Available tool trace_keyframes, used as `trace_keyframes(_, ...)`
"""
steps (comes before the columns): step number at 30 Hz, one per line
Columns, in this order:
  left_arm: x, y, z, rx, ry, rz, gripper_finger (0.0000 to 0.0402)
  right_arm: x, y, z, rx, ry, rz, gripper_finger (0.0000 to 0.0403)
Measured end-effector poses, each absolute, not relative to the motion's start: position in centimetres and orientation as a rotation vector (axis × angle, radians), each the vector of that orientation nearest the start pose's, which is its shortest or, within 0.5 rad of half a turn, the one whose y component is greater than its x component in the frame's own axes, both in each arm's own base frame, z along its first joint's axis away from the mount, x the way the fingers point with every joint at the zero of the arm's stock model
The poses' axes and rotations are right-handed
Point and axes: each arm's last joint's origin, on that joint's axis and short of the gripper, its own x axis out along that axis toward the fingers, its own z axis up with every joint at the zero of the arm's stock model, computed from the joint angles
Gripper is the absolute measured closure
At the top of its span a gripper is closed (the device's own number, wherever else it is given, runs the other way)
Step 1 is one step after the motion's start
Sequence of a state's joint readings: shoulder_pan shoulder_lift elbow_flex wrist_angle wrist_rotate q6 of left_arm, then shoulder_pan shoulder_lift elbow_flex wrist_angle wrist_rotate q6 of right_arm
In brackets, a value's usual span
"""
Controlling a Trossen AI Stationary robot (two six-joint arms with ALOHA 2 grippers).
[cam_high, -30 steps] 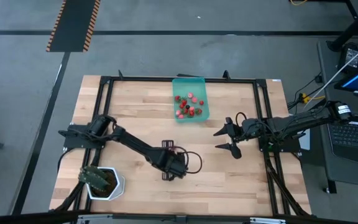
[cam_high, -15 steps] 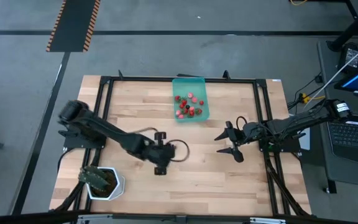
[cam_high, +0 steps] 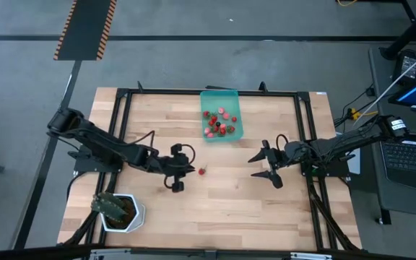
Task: Pick and placing Produce into tupperware
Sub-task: Put the red strawberry into the blue bin
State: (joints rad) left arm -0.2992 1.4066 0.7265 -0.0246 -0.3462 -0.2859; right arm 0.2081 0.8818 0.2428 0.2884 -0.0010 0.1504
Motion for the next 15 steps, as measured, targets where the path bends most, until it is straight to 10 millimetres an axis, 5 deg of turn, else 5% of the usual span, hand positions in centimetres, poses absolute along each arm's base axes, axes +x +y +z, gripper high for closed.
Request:
trace_keyframes(8,27.20,-7.14,19.06,-0.055,0.640,0.190,0.0350,17.17,3.59,17.62,0.112,0.362,0.171,0.0128)
trace_keyframes(15,27.16,-6.99,18.96,-0.071,0.653,0.196,0.0272,17.18,3.59,17.62,0.113,0.362,0.171,0.0128)
